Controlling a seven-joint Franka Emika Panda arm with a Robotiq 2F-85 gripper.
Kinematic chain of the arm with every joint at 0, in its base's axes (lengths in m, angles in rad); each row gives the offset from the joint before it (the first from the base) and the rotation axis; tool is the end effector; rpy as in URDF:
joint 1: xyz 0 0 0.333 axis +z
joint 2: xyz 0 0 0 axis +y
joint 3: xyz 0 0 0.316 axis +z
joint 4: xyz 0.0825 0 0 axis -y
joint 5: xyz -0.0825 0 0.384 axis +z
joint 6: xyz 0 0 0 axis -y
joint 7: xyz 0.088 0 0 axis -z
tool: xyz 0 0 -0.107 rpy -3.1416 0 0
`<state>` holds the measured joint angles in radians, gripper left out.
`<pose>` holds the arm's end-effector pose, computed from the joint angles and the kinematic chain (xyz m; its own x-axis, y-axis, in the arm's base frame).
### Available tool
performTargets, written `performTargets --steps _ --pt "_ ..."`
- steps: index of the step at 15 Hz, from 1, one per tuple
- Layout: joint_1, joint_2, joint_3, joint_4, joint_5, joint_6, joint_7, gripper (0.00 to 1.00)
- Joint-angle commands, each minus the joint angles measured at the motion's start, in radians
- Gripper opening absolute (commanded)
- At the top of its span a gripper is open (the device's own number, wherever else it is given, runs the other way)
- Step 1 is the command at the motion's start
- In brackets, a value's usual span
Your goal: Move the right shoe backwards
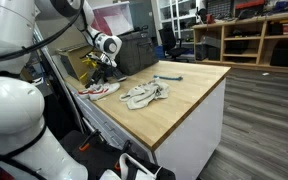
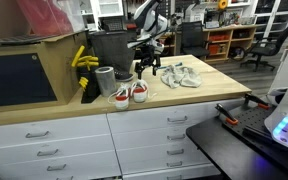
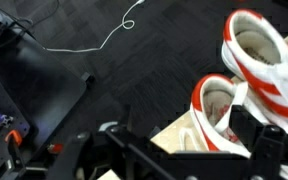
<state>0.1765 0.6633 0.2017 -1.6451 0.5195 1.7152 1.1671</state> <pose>0.5670 0.2627 0.2180 0.2658 -0.7022 -0.6605 -0.7307 -0.5937 0.3371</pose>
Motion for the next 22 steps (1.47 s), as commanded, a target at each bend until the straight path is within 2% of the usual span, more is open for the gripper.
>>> performTargets --steps 1,5,7,12,18,19,20,22 --pt "-0.009 -0.055 -0.006 0.018 0.093 -0.094 -0.014 1.00" --pt "0.007 -0.088 -0.023 0.017 0.126 -0.113 -0.018 1.00" --pt "0.019 -0.112 -0.032 -0.002 0.101 -0.101 -0.025 1.00" --pt "0.061 -0.208 -0.067 -0.068 -0.083 -0.061 -0.033 1.00" --pt "0.067 -0.330 -0.065 -0.201 -0.215 -0.068 -0.052 1.00" --pt "0.067 -0.334 -0.067 -0.220 -0.239 -0.066 -0.058 0.75" --pt "0.067 -0.335 -0.070 -0.236 -0.264 -0.051 -0.061 0.72" --pt "0.068 -0.323 -0.075 -0.255 -0.313 -0.021 -0.066 0.58"
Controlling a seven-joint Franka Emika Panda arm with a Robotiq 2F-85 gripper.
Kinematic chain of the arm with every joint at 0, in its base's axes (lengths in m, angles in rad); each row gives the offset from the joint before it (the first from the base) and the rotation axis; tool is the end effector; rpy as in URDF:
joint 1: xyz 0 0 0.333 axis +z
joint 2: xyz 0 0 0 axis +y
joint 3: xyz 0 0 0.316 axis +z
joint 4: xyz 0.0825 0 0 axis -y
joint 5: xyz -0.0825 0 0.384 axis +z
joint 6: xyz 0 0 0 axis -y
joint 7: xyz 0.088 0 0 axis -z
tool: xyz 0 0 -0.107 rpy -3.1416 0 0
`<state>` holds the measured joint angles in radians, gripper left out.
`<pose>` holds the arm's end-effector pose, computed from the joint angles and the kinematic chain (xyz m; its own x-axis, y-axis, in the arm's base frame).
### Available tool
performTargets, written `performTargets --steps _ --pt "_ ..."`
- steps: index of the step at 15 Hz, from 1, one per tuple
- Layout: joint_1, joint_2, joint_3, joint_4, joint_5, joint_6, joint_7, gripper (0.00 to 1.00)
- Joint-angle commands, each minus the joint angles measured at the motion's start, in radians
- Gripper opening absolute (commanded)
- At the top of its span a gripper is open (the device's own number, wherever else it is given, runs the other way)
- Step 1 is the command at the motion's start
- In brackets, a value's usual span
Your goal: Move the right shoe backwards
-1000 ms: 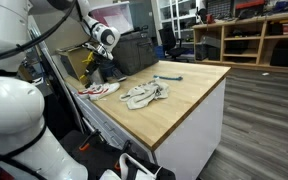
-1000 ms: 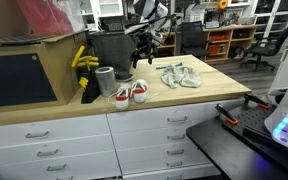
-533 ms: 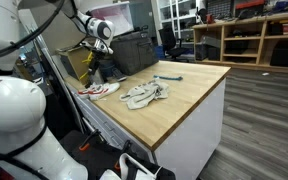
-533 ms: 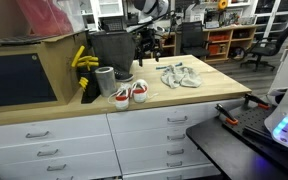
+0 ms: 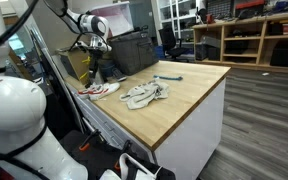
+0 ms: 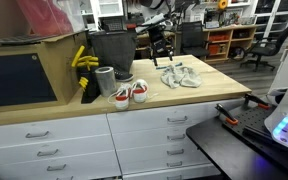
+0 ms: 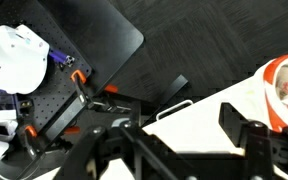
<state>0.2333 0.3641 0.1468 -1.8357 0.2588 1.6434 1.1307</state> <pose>0.5205 0.2312 0.3085 0.5225 -0.7194 -0.4577 -0.6258 -0.6881 0.3673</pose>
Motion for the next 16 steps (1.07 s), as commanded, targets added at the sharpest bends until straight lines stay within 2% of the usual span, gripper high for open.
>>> performTargets --steps 1,6,8,16 --pt "0.013 -0.015 -0.022 -0.070 -0.072 0.073 -0.035 0.49" --pt "0.035 0.035 -0.018 -0.084 -0.144 0.233 -0.013 0.12" --pt "0.049 0.070 -0.018 -0.065 -0.158 0.291 -0.003 0.01" --pt "0.081 0.220 -0.042 0.037 -0.168 0.451 0.003 0.00"
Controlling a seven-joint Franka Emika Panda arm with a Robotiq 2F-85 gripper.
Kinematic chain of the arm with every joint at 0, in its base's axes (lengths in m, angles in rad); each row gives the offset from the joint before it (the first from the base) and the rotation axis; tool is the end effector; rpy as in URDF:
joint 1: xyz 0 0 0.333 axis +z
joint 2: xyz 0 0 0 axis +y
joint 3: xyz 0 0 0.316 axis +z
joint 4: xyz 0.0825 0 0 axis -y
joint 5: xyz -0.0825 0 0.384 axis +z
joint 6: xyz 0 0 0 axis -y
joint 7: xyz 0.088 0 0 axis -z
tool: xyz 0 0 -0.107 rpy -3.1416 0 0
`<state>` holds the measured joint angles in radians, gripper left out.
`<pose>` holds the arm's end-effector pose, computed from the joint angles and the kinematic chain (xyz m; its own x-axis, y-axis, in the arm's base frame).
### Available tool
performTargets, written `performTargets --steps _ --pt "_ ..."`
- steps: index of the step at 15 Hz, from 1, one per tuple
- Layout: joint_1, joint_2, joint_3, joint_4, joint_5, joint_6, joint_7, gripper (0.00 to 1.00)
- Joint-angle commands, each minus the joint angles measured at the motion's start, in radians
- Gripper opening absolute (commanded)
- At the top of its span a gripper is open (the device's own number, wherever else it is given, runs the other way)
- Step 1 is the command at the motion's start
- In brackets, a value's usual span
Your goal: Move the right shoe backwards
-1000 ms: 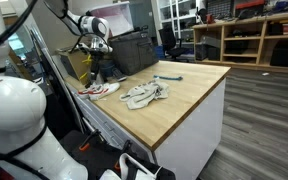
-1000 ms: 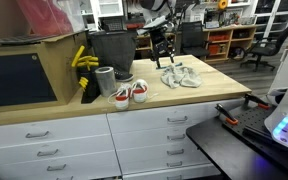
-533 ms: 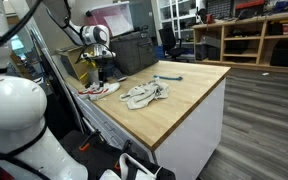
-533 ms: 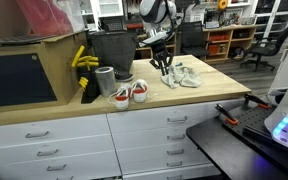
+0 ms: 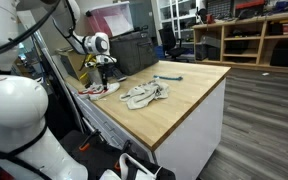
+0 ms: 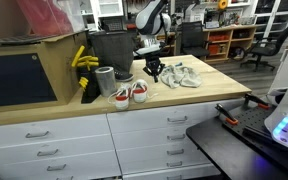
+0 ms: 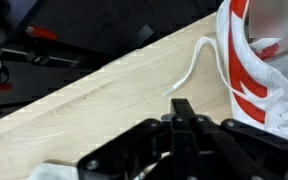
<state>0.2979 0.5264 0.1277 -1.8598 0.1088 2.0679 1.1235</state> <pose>0.5492 0.2521 0.2156 0.6705 -0.6947 -0.2605 -0.6581 -0.7190 0.2235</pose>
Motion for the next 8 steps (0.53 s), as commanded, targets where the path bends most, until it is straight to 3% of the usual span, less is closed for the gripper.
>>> performTargets --steps 1,8 --pt "0.017 0.077 -0.027 0.078 -0.016 0.037 0.014 0.00" --pt "0.012 0.215 -0.035 0.238 0.023 0.043 0.018 0.00"
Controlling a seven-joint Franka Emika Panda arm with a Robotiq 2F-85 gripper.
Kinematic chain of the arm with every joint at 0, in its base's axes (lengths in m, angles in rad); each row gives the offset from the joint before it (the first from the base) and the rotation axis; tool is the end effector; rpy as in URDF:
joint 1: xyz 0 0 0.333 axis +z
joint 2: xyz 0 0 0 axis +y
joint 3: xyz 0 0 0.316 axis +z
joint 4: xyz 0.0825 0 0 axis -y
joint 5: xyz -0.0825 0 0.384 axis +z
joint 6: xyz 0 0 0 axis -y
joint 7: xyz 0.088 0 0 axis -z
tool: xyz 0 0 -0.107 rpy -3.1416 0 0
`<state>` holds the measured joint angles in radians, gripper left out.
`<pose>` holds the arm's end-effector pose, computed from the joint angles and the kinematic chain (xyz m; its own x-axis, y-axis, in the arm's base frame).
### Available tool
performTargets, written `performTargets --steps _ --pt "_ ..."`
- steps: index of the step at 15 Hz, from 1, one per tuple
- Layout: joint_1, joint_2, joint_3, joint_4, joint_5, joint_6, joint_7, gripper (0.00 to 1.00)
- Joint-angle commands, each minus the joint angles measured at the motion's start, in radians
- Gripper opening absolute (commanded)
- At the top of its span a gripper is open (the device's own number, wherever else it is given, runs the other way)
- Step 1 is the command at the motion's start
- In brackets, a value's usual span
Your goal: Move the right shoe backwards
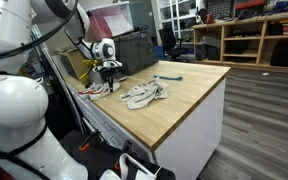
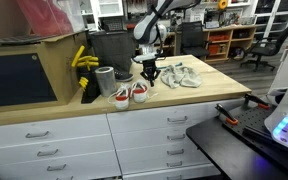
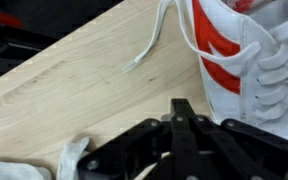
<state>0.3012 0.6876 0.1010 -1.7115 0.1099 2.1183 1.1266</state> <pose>0.5891 0.2513 0.1729 0.6516 -0.7180 -0.2447 -0.6928 -0.6947 0.1936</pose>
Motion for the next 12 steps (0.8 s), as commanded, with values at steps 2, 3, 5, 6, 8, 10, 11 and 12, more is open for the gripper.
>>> performTargets --steps 2,3,5,6,8,10,11,12 --pt "0.009 0.083 -0.006 0.140 0.029 -0.010 0.015 0.00" --pt "0.010 0.098 -0.005 0.167 0.035 -0.014 0.017 0.00" --pt "0.011 0.124 0.000 0.218 0.050 -0.025 0.020 0.00" --pt "0.012 0.133 0.002 0.237 0.057 -0.032 0.022 0.00" --pt "0.014 0.153 0.004 0.274 0.065 -0.051 0.022 0.00" --pt "0.017 0.167 0.006 0.308 0.069 -0.073 0.026 0.00" --pt "0.019 0.174 0.008 0.324 0.072 -0.082 0.026 0.00" --pt "0.022 0.180 0.011 0.340 0.078 -0.088 0.026 0.00"
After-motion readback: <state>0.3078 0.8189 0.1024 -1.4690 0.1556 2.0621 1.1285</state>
